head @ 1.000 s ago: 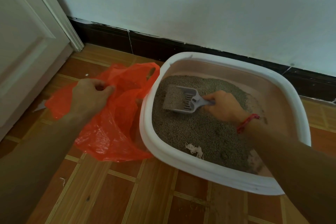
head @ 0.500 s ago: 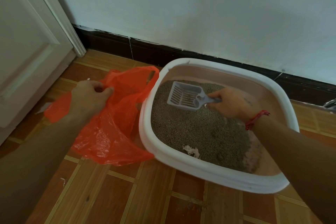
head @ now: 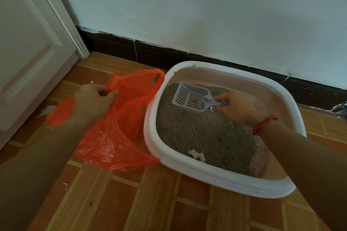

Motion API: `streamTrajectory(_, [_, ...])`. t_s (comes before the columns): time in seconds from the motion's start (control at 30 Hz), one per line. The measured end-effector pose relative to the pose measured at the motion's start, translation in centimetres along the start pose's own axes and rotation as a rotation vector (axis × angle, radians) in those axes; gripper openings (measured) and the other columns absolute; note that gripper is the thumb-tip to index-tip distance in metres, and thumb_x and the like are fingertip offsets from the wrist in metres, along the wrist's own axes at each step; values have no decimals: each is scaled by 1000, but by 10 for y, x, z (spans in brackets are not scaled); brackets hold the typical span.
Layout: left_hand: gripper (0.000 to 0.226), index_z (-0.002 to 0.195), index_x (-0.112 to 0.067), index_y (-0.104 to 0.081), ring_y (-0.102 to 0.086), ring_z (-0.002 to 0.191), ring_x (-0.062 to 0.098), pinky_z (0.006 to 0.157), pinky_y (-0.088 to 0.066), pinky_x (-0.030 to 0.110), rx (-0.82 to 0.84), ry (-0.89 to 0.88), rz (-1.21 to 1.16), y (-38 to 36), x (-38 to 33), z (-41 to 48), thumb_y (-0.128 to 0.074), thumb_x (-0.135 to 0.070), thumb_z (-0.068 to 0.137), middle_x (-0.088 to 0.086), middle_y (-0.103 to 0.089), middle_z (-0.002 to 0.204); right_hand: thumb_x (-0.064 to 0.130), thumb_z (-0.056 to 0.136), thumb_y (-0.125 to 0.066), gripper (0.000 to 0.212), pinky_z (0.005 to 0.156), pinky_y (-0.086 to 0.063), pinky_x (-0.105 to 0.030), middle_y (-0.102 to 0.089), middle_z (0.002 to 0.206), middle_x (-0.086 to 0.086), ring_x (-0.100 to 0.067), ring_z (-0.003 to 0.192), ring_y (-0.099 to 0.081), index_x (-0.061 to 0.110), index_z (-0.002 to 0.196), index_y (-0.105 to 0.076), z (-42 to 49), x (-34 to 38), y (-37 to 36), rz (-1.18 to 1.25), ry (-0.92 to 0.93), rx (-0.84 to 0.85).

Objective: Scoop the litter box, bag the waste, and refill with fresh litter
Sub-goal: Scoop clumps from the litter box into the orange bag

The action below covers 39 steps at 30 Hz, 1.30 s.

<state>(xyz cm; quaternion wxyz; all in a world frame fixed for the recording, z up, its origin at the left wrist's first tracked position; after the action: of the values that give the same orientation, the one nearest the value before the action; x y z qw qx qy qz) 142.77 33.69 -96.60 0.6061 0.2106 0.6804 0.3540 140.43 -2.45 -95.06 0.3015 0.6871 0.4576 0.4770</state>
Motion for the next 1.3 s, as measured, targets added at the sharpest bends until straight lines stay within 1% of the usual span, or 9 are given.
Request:
streamTrajectory(0.1, [20,92,-13,-74,-66,72,18,62,-49,28,9,21,-28,0,1,0,-67,-31,91,-1,-69,79,24,96,-58,32,34,-30,-2,-63,99,2,0,56,-48,29,127,-61,-1,2,0,-27,2,3])
streamTrajectory(0.2, [18,91,-14,-74,-65,67,14,56,-45,24,11,26,-36,-1,1,-1,-67,-30,91,-3,-68,77,24,96,-58,32,34,-31,-2,-60,97,4,-2,55,-50,29,128,-61,-1,2,-1,-27,2,9])
streamTrajectory(0.47, [20,93,-12,-74,-66,68,18,61,-49,28,12,34,-47,-1,1,-1,-67,-30,91,1,-69,77,24,95,-60,34,33,-32,-5,-56,93,9,-2,51,-51,32,128,-61,-4,7,-1,-59,20,29])
streamTrajectory(0.57, [19,91,-12,-74,-66,66,18,58,-48,26,20,46,-51,-1,0,-1,-67,-30,92,1,-69,77,24,94,-61,35,40,-32,-7,-61,93,10,2,52,-49,33,127,-61,-3,12,-2,-57,46,36])
streamTrajectory(0.67, [20,91,-11,-73,-65,64,17,56,-46,25,22,32,-47,0,-2,-2,-66,-29,92,2,-69,76,23,94,-61,35,37,-33,-5,-55,79,19,4,45,-50,32,127,-61,-6,20,0,-26,86,60])
streamTrajectory(0.8, [20,94,-9,-73,-64,65,17,59,-49,27,10,36,-59,1,-2,-3,-67,-28,92,1,-68,77,23,92,-64,32,38,-32,-3,-53,64,22,18,43,-49,32,122,-66,-12,33,1,-18,197,117])
streamTrajectory(1.03, [22,97,-10,-75,-67,74,18,77,-55,36,21,20,-74,4,-2,0,-65,-29,94,2,-71,82,28,89,-68,25,56,-36,-11,-63,72,23,12,54,-54,36,112,-70,-14,69,-8,-19,364,254])
streamTrajectory(1.2, [18,95,-11,-73,-67,68,17,59,-51,29,79,31,-119,7,-3,-3,-62,-25,96,2,-70,80,30,90,-66,22,62,-45,-17,-69,84,15,1,66,-59,33,111,-71,-7,105,-14,-28,393,276])
streamTrajectory(1.3, [17,86,-17,-73,-69,64,14,60,-56,31,104,10,-135,13,-4,-5,-61,-23,96,3,-72,76,26,92,-62,21,64,-51,-24,-68,83,7,-11,72,-62,25,111,-71,8,122,-20,-182,355,205])
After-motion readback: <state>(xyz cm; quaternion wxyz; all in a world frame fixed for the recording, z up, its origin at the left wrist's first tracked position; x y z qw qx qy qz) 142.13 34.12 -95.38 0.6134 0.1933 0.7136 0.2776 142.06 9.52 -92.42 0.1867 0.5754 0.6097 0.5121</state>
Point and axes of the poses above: each hand's wrist, its own z-axis towards the middle knuckle, its own y-axis out of the back of the hand, x = y × z, the point moved 3 cm from there along z, towards the middle knuckle
